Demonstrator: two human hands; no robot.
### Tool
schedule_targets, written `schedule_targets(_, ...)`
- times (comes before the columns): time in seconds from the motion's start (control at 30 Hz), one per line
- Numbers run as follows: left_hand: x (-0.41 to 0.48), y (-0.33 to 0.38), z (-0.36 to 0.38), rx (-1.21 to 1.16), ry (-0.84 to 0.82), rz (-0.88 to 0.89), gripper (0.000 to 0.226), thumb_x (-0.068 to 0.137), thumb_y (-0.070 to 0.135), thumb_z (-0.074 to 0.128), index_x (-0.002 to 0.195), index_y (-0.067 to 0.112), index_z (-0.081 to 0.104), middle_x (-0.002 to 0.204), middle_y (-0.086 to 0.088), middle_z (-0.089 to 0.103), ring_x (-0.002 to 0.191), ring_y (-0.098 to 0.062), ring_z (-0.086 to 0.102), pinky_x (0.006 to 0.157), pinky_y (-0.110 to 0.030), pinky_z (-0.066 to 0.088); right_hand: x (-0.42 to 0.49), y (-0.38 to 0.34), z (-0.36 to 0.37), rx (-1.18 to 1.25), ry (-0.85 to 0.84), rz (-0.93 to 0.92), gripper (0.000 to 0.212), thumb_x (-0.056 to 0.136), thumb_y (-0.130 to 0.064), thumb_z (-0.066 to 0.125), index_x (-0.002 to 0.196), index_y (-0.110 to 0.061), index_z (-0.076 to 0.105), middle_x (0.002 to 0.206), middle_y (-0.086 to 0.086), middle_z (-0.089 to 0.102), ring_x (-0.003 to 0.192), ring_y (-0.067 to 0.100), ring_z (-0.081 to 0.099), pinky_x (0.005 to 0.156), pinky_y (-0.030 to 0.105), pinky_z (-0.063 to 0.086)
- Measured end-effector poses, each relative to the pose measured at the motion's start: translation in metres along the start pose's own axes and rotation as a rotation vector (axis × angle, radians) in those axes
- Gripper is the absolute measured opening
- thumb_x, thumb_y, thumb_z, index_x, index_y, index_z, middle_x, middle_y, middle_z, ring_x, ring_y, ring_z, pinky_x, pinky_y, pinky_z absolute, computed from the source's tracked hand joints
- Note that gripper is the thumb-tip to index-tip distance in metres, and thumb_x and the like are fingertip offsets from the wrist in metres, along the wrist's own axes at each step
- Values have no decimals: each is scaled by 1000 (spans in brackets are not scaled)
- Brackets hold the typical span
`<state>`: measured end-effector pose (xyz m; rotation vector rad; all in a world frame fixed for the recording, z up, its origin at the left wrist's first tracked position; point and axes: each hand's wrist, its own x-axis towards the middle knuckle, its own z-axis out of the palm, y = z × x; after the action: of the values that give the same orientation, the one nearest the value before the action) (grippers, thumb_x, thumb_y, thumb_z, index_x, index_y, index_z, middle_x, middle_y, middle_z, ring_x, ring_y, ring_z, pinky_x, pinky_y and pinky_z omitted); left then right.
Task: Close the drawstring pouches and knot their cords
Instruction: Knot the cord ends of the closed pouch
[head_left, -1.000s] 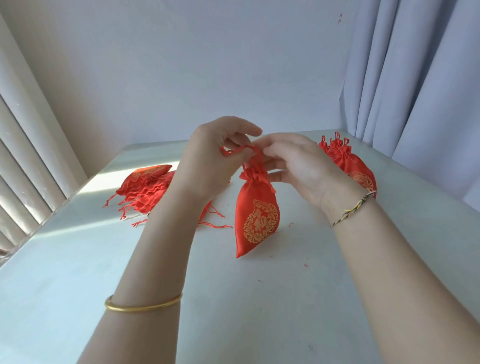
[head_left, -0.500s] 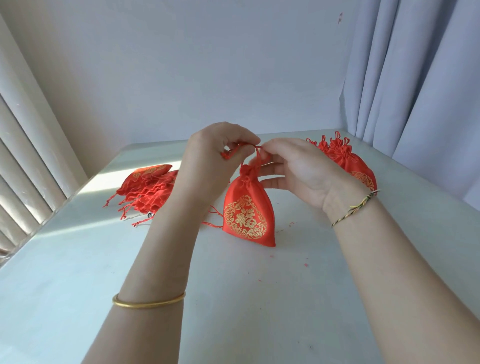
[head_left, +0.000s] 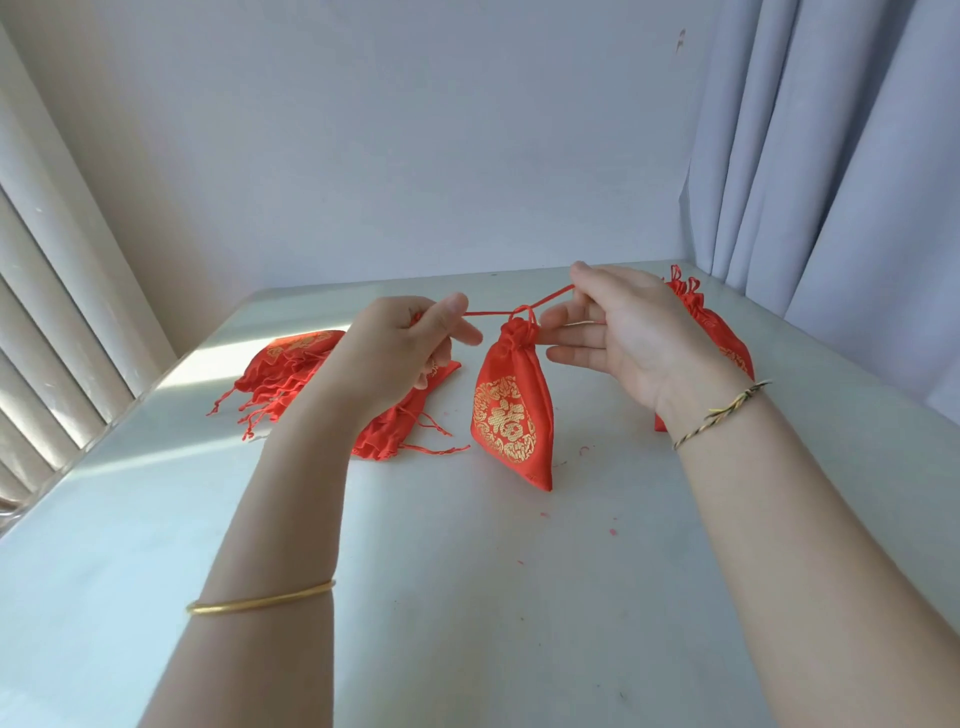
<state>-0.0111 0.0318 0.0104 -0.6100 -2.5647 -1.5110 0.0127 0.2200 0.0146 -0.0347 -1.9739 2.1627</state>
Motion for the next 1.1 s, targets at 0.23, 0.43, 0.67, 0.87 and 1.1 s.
schedule_targets(0.23,-2,-1,-5,-62,101,-96,60,98,42,38,50,11,58,39,5,45,43,-13,38,48,-25,34,1,3,-14,-106,123,-16,29,90,-16,56,61,-14,49,54,-2,60,59,14,65,54,21,50)
schedule_targets(0.43,-1,5,4,-344,187,-35,56,101,33,35,50,12,47,70,3,70,70,-13,62,63,-25,45,6,21,-12,-434,187,-41,25,83,-5,59,61,-9,49,58,9,58,50,14,59,45,19,46)
schedule_targets(0.67,-3,19,16,-586,-33,-21,30,97,29,45,80,11,62,68,1,62,69,-13,64,73,-25,52,0,6,-9,-207,116,-3,27,89,-21,57,63,-15,53,57,0,56,50,10,61,45,18,45)
schedule_targets(0.87,-8,28,14,-159,-106,6,3,84,14,66,86,15,69,67,4,63,59,-3,56,68,-21,52,-11,-13,9,-173,-1,-148,27,85,-25,64,60,-16,61,59,-3,58,48,9,53,44,19,36)
schedule_targets(1.1,-8,31,15,-156,-95,14,17,89,18,61,75,11,68,62,4,62,54,-4,55,65,-20,51,-12,-16,16,77,-162,38,52,96,-48,35,84,-5,62,73,7,67,39,15,47,38,22,32)
